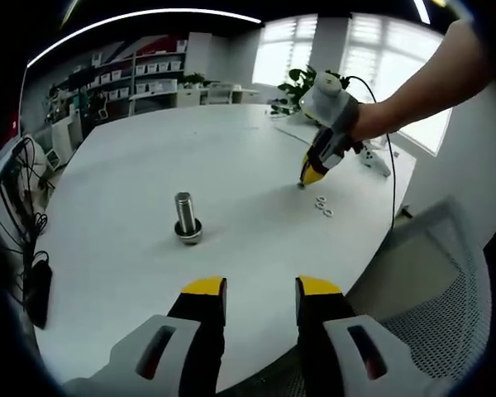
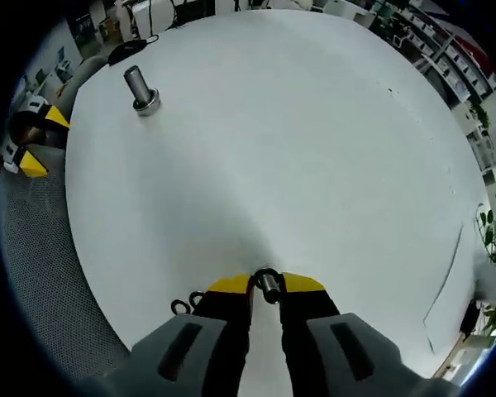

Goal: Place the washer onto the threaded stud by aligning its center hole with the stud, sliding it down to the base, and recovering from edge contact or off-axis alignment until the washer reaches the visible bottom stop.

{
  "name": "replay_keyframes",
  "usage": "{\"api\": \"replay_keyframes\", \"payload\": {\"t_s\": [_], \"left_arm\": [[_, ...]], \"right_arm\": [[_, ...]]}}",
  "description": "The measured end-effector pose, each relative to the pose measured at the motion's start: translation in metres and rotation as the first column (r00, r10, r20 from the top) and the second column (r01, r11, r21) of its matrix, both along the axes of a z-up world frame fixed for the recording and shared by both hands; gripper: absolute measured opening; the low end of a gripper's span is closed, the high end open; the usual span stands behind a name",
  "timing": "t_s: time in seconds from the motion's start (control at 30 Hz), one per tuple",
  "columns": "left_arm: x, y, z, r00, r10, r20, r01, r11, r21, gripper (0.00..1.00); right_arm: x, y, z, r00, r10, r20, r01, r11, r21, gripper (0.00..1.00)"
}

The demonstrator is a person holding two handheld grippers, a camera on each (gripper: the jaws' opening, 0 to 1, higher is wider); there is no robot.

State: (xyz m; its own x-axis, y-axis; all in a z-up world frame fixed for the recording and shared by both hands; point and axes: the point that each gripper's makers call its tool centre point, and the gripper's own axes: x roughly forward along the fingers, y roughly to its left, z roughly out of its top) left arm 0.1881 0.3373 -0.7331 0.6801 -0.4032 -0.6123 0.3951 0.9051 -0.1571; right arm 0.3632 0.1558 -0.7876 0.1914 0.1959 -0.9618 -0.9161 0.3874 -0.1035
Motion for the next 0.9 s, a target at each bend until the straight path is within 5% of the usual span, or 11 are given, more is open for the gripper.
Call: {"api": "replay_keyframes", "payload": {"t_s": [0.9], "left_arm": [[0.0002,0.0006,0.0,1.0,-0.003,0.003,0.003,1.0,-0.002,0.31]], "right_arm": [[0.0036,-0.0017,0.0017,0.998,-0.066,0.002,0.066,0.997,0.032,0.23]]}}
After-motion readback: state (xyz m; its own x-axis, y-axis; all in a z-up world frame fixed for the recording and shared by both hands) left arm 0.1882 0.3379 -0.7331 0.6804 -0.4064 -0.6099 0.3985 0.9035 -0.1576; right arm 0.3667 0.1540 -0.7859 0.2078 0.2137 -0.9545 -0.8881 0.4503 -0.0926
